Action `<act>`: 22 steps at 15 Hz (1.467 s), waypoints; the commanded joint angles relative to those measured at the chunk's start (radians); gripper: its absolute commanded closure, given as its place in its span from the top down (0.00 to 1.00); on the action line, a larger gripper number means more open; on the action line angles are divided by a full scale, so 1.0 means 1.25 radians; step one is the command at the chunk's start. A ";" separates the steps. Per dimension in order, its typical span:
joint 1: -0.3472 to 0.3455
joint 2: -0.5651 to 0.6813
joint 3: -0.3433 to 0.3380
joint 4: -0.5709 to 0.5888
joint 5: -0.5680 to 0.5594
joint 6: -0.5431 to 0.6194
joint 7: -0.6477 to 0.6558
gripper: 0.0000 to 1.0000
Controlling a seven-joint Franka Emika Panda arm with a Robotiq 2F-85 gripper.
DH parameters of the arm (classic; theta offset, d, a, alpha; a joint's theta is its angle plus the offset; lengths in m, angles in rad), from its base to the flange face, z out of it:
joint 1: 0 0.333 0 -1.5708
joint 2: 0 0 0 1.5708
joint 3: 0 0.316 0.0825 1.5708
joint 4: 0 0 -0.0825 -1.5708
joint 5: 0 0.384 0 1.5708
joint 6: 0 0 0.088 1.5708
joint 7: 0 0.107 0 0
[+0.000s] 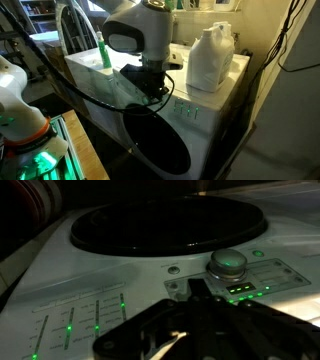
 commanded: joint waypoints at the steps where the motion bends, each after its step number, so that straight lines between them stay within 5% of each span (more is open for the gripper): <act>1: -0.018 0.038 0.003 0.014 0.015 0.019 -0.025 0.00; 22: -0.048 0.147 0.058 0.061 0.163 0.039 -0.094 0.00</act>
